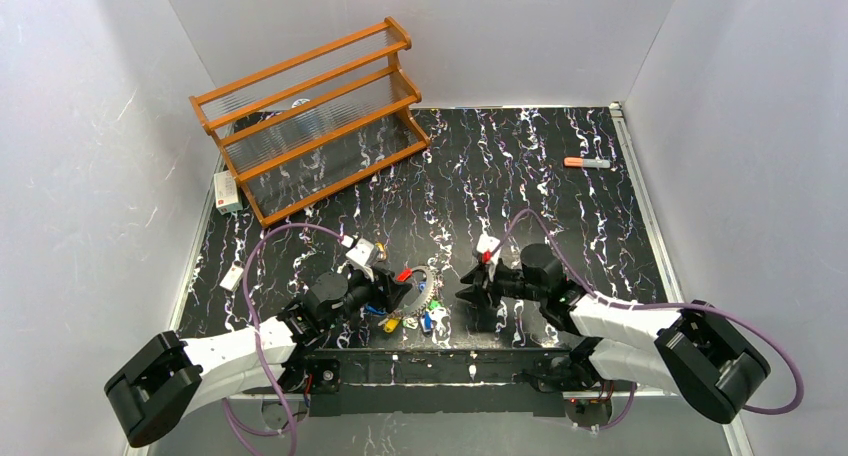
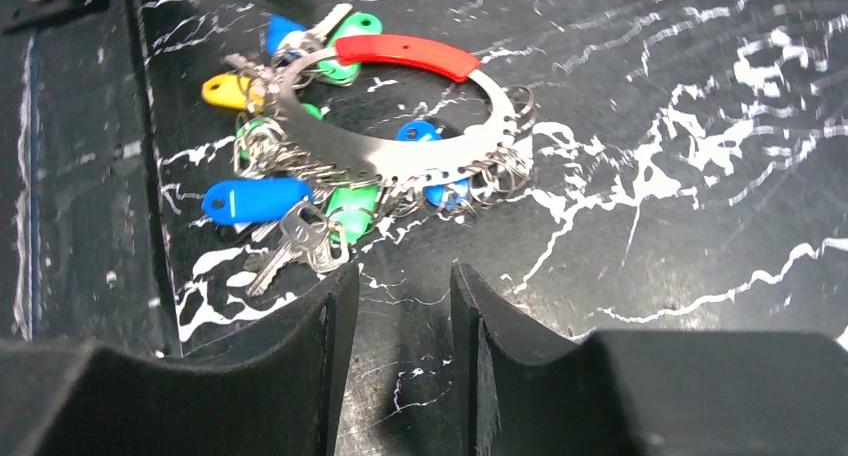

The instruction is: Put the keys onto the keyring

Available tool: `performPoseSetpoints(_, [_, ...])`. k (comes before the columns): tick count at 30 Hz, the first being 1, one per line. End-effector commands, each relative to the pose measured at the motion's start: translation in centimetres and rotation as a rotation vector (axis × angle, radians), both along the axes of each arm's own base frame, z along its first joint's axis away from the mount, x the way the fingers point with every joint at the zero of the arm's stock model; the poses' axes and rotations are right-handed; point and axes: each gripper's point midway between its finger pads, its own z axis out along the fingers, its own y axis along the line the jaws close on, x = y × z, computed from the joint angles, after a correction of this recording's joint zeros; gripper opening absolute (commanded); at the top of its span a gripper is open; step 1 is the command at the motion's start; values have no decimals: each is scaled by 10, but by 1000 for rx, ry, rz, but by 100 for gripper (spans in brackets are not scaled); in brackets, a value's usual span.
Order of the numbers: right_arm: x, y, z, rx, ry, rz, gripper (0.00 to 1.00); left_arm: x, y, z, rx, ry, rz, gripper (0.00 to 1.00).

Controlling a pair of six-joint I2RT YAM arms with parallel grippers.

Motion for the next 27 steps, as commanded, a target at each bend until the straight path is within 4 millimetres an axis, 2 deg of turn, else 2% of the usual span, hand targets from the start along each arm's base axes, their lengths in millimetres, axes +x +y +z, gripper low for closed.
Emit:
performPoseSetpoints(1, [-6,14,38,118,-324,186,48,5,-1,12,-17,-39,7,53])
performPoseSetpoints(11, [-14,29,16,112,-253,218,36,8,-2,18,-22,-58,11,54])
performPoseSetpoints(21, [-8,37,-8,40,-288,194,30,7,-1,22,-31,-73,10,54])
performPoseSetpoints(27, [3,36,-16,7,-303,131,29,8,-1,24,-31,-80,8,54])
